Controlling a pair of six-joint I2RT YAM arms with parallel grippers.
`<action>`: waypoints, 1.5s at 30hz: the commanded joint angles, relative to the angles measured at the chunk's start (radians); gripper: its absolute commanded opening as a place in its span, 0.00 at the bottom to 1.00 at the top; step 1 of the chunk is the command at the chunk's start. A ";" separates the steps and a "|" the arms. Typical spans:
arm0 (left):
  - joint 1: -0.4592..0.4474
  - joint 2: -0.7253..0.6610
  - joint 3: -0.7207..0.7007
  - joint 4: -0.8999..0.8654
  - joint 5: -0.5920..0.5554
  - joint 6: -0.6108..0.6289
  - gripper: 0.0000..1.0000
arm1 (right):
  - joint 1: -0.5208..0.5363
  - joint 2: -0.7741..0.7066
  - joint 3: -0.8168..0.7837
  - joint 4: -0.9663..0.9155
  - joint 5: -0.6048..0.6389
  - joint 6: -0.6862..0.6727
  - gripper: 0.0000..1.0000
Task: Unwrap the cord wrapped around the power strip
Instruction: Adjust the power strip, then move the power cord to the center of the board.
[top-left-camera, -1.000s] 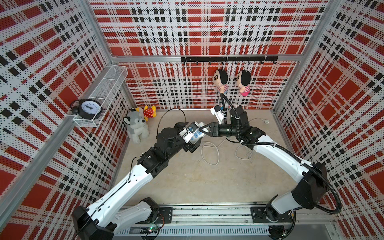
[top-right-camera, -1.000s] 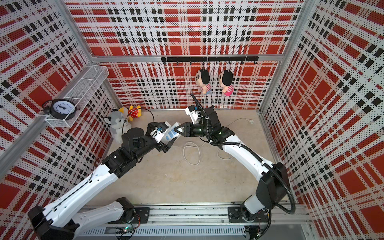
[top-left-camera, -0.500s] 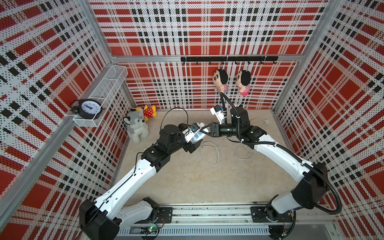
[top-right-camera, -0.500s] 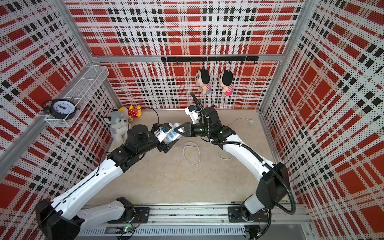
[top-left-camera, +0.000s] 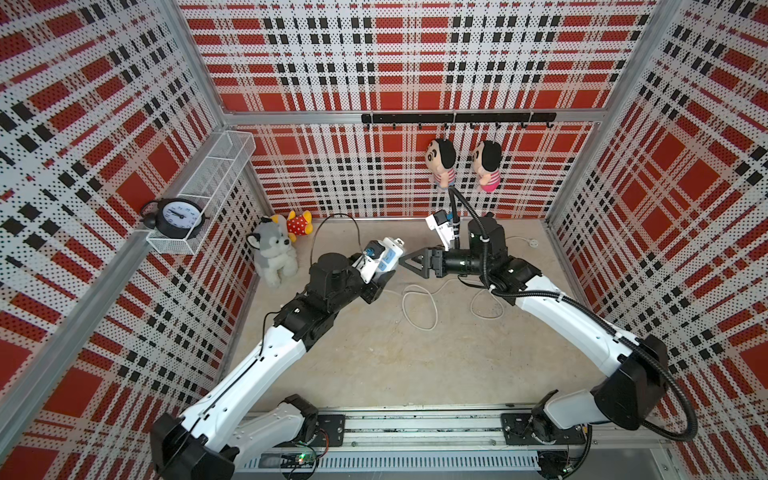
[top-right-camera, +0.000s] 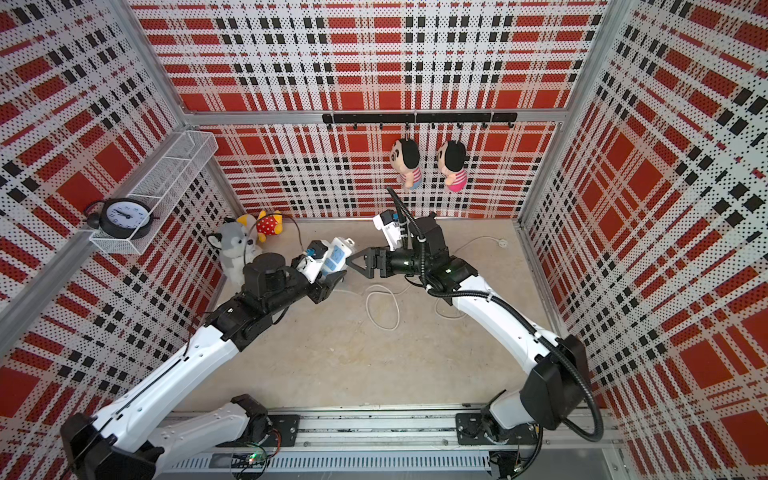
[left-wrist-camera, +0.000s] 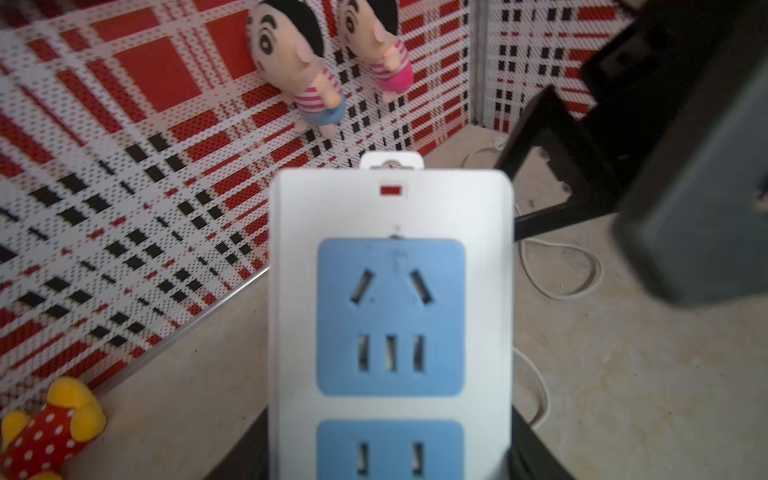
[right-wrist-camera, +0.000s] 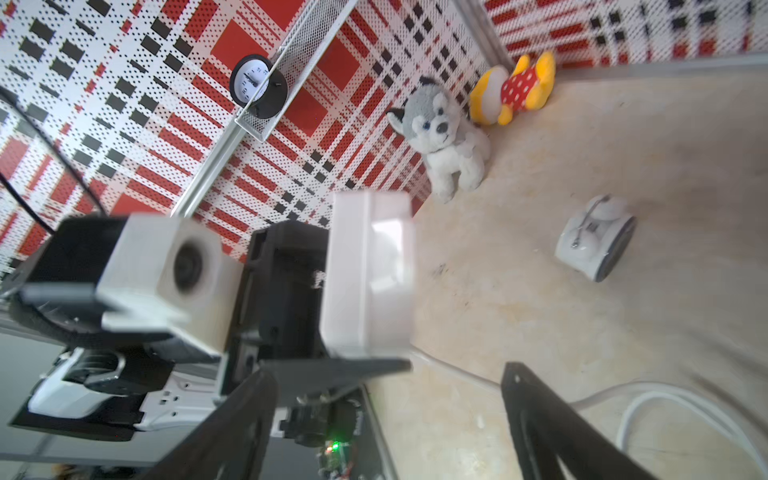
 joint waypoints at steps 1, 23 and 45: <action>0.006 -0.135 -0.068 0.107 -0.267 -0.490 0.00 | -0.064 -0.133 -0.056 0.000 0.229 -0.085 0.96; 0.159 -0.166 -0.176 -0.225 -0.326 -1.278 0.00 | 0.054 0.164 -0.409 0.131 0.456 -0.532 0.84; 0.380 0.052 -0.397 -0.192 -0.448 -1.517 0.00 | 0.093 0.073 -0.619 0.146 0.552 -0.491 0.00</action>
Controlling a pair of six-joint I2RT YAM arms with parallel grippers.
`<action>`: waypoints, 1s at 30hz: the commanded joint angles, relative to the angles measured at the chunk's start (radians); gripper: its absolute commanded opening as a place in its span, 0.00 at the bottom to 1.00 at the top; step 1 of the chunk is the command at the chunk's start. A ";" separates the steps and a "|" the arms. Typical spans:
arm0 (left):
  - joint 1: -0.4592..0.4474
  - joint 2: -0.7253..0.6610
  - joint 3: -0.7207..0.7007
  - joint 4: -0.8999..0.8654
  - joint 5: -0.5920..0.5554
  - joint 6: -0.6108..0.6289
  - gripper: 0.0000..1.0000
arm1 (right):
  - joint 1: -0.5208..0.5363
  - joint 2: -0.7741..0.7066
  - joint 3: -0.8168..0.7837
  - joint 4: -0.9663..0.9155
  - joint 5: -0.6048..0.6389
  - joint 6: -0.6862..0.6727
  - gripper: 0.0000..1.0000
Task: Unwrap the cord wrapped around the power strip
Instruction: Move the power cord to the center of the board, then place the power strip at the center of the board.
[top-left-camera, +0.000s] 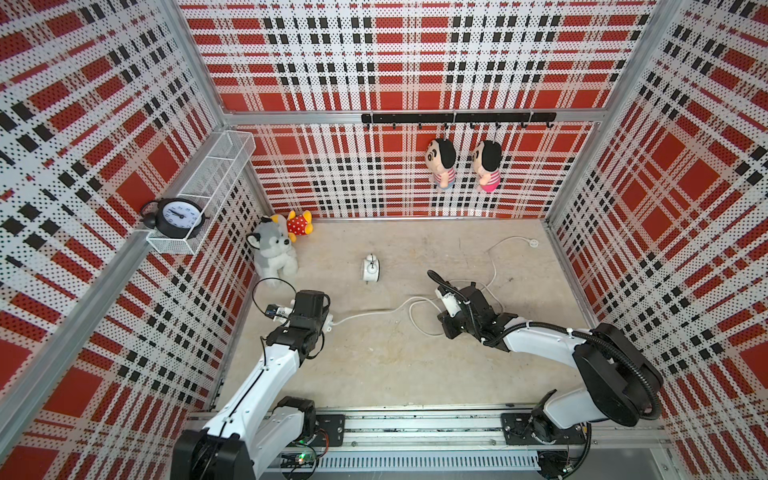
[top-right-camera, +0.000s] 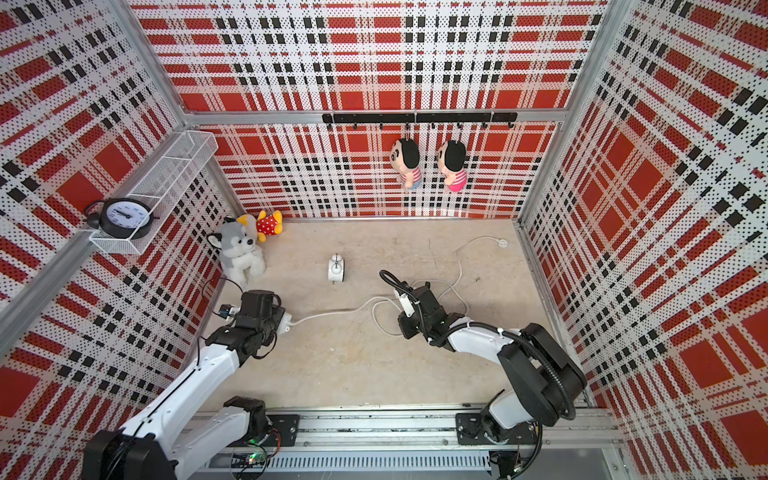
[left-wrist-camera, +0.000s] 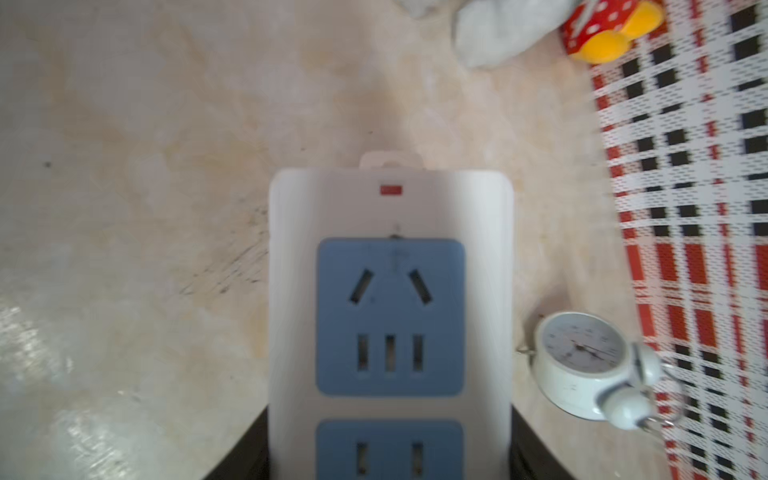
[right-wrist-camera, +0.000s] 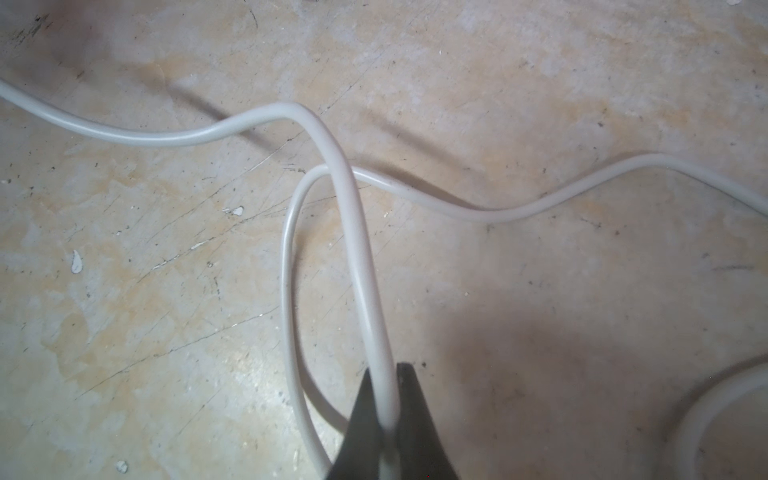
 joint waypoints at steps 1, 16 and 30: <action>0.011 0.061 -0.014 0.072 -0.059 -0.055 0.00 | 0.017 0.000 0.012 -0.043 -0.033 -0.022 0.02; 0.023 0.235 -0.077 0.185 -0.100 -0.047 0.07 | -0.333 -0.103 0.105 -0.143 0.150 0.262 0.90; 0.027 0.233 -0.132 0.239 -0.132 -0.018 0.07 | -0.526 0.347 0.398 -0.107 0.188 0.309 0.65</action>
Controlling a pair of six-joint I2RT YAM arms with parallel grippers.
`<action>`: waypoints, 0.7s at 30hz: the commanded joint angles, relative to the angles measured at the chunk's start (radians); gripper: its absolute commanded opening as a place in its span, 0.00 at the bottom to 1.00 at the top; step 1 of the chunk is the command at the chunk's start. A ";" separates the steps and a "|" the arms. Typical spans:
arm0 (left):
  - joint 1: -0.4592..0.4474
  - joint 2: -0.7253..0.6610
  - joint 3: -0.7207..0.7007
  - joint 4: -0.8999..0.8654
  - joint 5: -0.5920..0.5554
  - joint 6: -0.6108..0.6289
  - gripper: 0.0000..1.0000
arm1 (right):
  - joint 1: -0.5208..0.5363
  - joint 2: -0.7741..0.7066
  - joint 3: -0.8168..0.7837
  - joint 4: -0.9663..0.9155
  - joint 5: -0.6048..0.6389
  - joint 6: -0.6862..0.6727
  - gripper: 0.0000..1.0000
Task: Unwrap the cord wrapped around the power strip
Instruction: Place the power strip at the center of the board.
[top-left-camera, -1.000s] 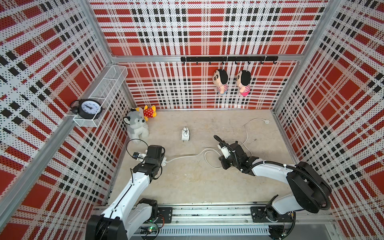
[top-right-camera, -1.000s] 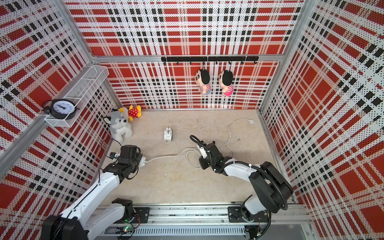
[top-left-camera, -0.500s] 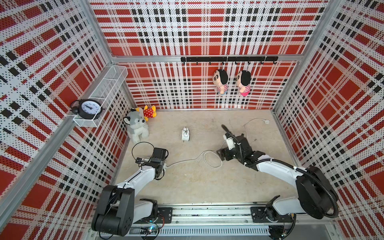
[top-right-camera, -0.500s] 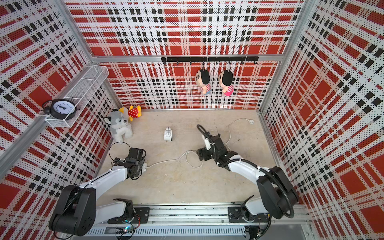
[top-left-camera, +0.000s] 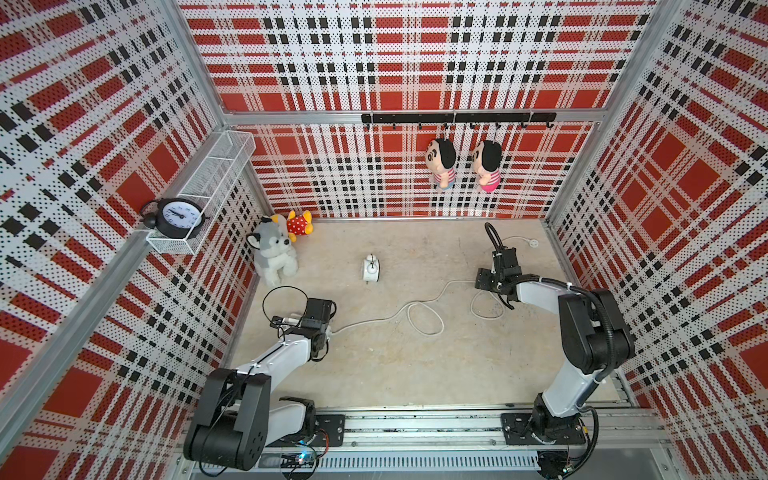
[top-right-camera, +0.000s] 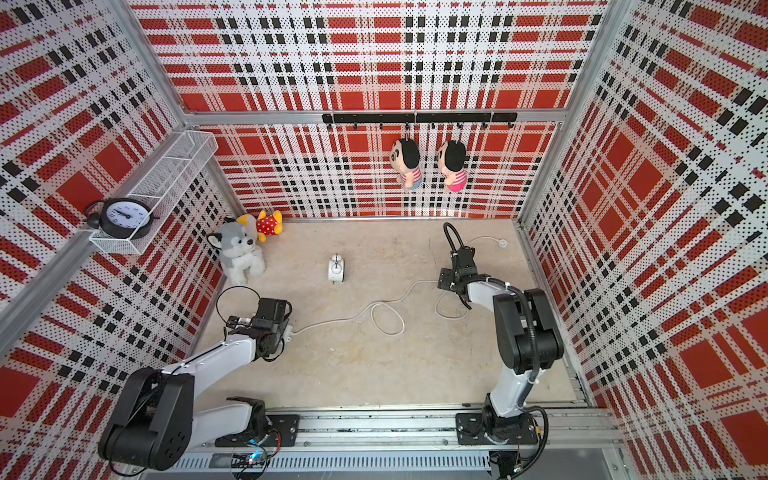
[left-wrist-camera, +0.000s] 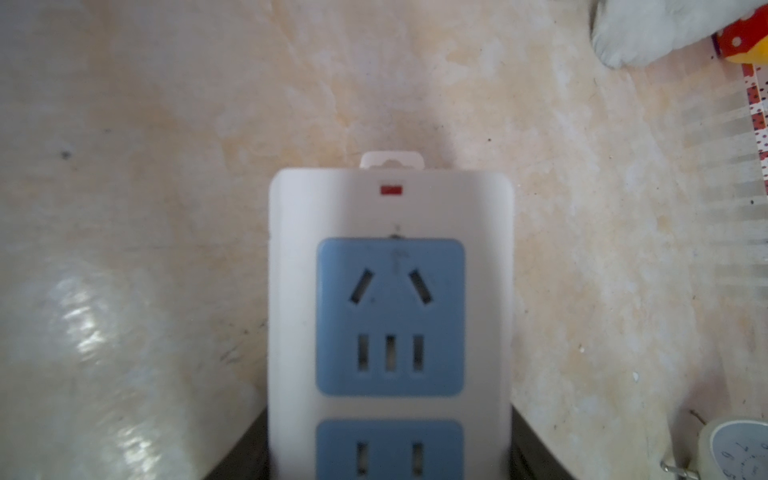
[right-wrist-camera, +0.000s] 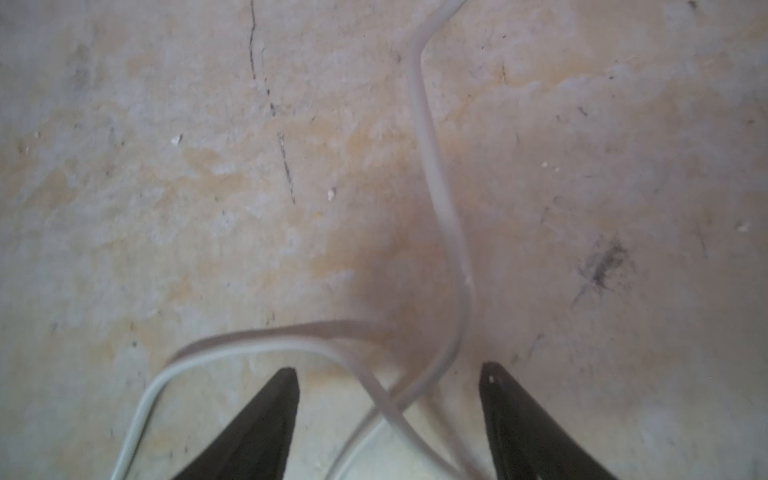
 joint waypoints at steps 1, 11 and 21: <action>0.014 -0.003 -0.024 0.003 -0.033 0.016 0.07 | -0.039 0.059 0.062 0.024 0.032 0.042 0.58; 0.080 0.000 -0.025 0.028 -0.045 0.049 0.10 | -0.214 0.114 0.234 -0.030 -0.125 0.028 0.00; 0.092 -0.019 -0.052 0.136 -0.010 0.123 0.46 | -0.133 0.163 0.281 -0.078 -0.162 -0.060 0.00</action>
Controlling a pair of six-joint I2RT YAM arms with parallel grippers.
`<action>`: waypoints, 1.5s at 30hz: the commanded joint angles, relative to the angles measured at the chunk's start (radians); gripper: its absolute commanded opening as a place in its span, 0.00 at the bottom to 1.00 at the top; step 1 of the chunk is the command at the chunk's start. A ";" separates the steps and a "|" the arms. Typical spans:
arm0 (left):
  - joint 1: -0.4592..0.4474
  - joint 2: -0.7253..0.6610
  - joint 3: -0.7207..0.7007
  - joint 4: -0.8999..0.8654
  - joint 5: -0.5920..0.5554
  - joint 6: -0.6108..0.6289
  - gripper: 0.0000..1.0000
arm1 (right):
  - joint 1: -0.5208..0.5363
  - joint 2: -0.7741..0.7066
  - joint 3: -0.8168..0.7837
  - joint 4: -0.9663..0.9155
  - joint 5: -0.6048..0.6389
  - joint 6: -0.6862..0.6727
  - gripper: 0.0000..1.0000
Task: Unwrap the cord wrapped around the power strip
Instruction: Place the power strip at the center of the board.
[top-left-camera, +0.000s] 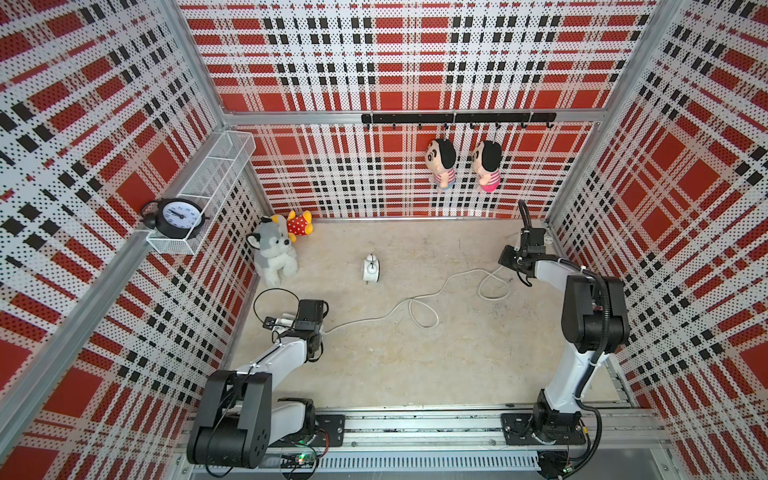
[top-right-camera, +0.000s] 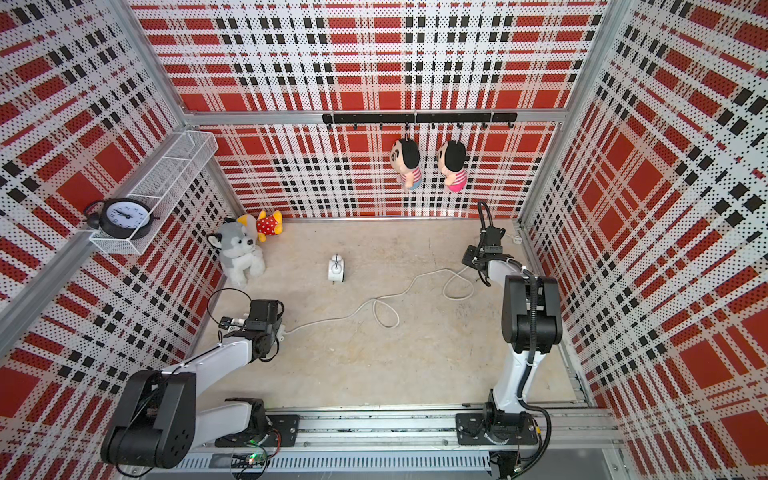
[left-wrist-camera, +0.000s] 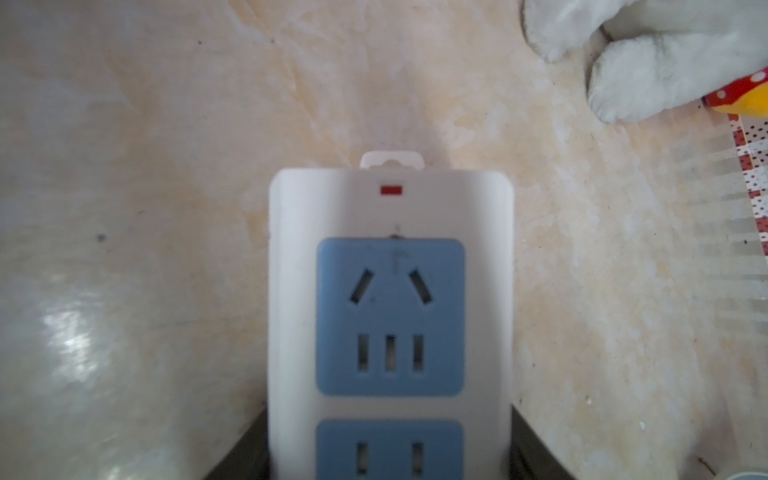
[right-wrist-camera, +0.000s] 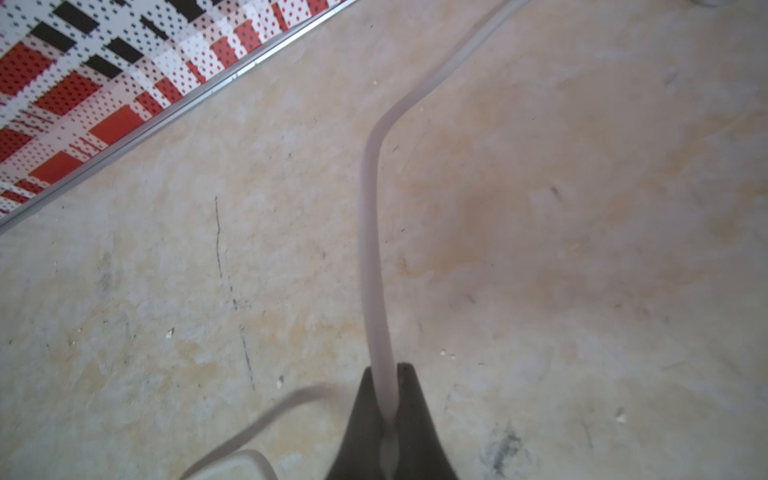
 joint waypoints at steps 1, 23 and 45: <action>0.010 -0.022 -0.016 0.045 0.003 0.047 0.54 | 0.065 0.029 0.030 -0.035 0.028 -0.065 0.00; -0.273 -0.353 0.213 0.184 0.114 0.751 0.98 | 0.053 -0.020 0.009 -0.029 0.024 -0.052 0.55; -0.727 0.265 0.425 0.364 0.377 0.457 0.91 | 0.360 -0.353 -0.420 0.179 -0.139 0.528 0.60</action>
